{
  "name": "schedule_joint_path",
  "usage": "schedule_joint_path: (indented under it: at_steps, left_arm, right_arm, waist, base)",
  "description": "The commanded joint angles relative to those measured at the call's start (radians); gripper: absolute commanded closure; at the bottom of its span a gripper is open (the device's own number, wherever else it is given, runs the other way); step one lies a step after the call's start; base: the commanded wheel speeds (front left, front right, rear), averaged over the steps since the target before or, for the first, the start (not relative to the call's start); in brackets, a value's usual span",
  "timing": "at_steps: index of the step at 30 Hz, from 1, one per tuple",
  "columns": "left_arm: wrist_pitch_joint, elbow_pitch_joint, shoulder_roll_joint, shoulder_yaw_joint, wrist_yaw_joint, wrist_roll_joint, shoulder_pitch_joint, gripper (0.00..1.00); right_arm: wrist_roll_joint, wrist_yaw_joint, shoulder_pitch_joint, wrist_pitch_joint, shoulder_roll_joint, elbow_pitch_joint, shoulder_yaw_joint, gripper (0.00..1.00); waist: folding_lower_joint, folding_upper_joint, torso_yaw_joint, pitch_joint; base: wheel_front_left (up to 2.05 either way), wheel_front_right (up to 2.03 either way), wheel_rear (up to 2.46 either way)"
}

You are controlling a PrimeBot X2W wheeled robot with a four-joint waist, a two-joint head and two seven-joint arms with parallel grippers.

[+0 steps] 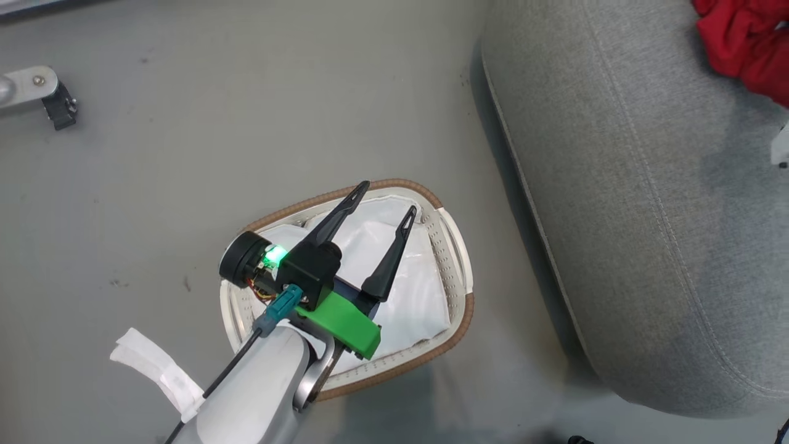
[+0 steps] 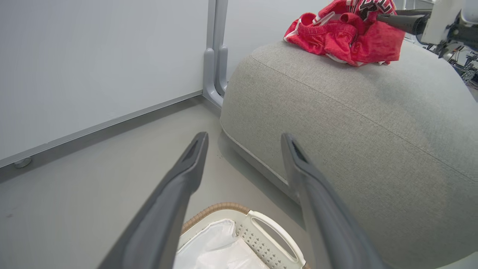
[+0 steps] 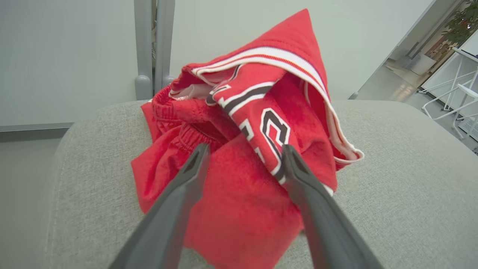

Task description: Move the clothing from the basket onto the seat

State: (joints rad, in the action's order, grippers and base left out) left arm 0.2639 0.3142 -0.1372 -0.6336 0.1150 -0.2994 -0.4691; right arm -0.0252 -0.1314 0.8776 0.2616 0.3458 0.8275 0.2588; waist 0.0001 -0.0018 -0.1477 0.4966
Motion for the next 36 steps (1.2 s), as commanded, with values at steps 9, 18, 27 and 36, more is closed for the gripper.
schedule_joint_path:
  at_steps: [9,18,27,36]
  left_arm:
    - [0.001,-0.006,0.030,0.066,0.002,-0.040,0.072,0.00]
    - [0.001,-0.014,0.063,0.190,-0.008,-0.064,0.180,0.00]
    - [0.001,-0.004,0.072,0.335,-0.030,-0.035,0.288,0.00]
    - [0.001,-0.033,0.070,0.466,-0.035,-0.004,0.375,0.00]
  right_arm:
    - [0.028,0.001,-0.072,0.004,-0.017,-0.056,-0.070,0.00]
    - [0.046,0.001,-0.125,0.005,-0.032,-0.125,-0.150,0.00]
    - [0.117,0.001,-0.292,0.003,-0.139,-0.291,-0.203,0.00]
    - [0.153,0.001,-0.489,0.003,-0.271,-0.445,-0.230,0.00]
  waist:
    - [-0.0001,0.0018,-0.047,-0.179]
    - [-0.0001,0.0018,0.017,-0.331]
    - [-0.0001,0.0018,0.100,-0.420]
    - [-0.0001,0.0018,0.162,-0.449]
  base:
    - [0.00,0.00,0.00]
    - [0.00,0.00,0.00]
    - [0.00,0.00,0.00]
    - [0.00,0.00,0.00]
